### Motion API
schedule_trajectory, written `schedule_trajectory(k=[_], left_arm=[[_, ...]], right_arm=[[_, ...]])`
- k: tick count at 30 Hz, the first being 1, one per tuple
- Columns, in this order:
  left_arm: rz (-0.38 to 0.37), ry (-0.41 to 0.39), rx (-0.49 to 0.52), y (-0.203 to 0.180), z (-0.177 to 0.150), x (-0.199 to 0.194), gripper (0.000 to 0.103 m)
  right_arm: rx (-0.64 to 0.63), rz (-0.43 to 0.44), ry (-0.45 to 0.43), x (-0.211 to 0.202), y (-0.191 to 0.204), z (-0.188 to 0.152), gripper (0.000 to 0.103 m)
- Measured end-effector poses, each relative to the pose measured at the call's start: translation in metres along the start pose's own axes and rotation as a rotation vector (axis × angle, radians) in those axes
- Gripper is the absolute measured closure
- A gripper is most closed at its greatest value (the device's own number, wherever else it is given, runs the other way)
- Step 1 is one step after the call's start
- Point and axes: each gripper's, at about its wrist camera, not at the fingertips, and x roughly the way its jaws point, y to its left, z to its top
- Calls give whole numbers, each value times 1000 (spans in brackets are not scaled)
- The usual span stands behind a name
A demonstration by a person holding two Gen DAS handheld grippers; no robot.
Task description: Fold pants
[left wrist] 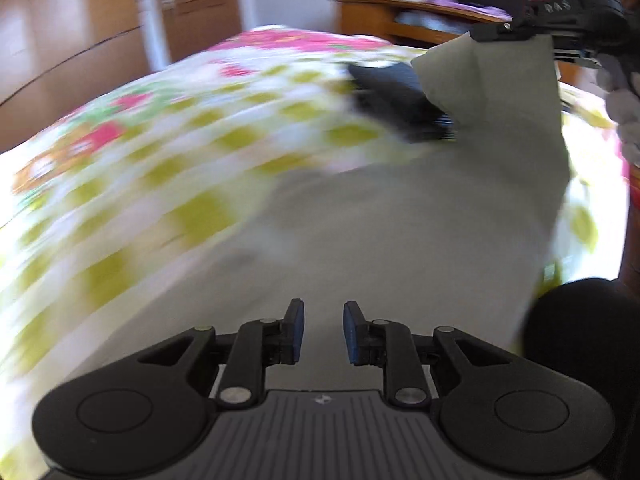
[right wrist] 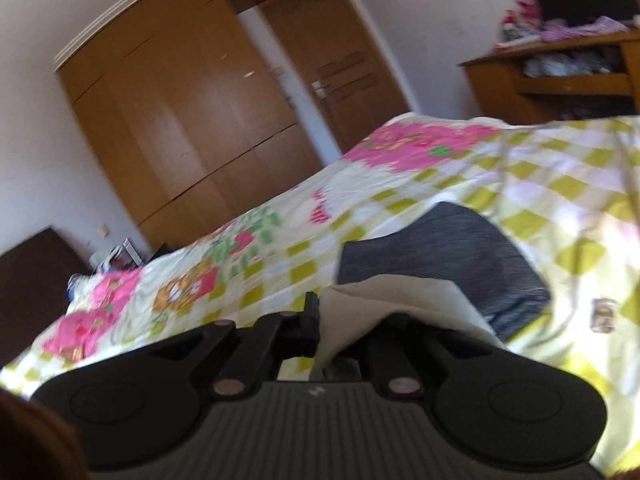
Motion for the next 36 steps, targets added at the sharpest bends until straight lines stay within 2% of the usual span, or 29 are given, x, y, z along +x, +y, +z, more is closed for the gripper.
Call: schedule_trajectory(k=[2, 4, 6, 9, 10, 13, 15, 18, 19, 20, 21, 24, 27, 30, 31, 33, 34, 36], left_arm=[[57, -10, -58, 25, -19, -21, 67], [106, -20, -112, 45, -38, -41, 67], [140, -32, -168, 62, -58, -60, 67], [163, -47, -252, 82, -87, -82, 66], [164, -52, -269, 86, -95, -87, 66], [155, -81, -300, 93, -109, -94, 66], [134, -107, -317, 95, -113, -96, 66], [114, -142, -335, 97, -114, -97, 66], [111, -151, -340, 97, -114, -98, 66], [110, -158, -343, 97, -115, -99, 66], [109, -165, -348, 97, -116, -100, 66], [99, -179, -359, 96, -120, -105, 66], [96, -191, -356, 93, -124, -111, 66], [94, -204, -361, 92, -126, -115, 66], [97, -209, -363, 92, -127, -117, 66], [98, -214, -371, 92, -129, -120, 66], [101, -217, -370, 92, -129, -122, 66], [109, -218, -369, 92, -131, -126, 66]], right_arm=[[-191, 69, 48, 24, 63, -17, 99], [-387, 155, 92, 44, 128, -49, 99], [-621, 244, 181, 63, 190, -100, 100], [-1007, 264, 194, 69, 244, -182, 99], [-1081, 285, 222, 70, 250, -202, 98], [-1092, 309, 300, 68, 254, -216, 95], [-1052, 285, 324, 69, 249, -211, 90], [-954, 264, 359, 71, 242, -195, 87], [-897, 264, 381, 74, 239, -188, 81], [-799, 270, 420, 79, 234, -179, 73], [-685, 290, 463, 83, 227, -171, 69], [-317, 340, 557, 94, 197, -154, 66], [29, 333, 574, 103, 163, -143, 66], [210, 253, 522, 114, 144, -138, 66], [254, 226, 495, 117, 140, -137, 66], [313, 190, 479, 124, 139, -136, 80], [293, 193, 484, 127, 144, -135, 96], [179, 219, 485, 126, 167, -135, 98]])
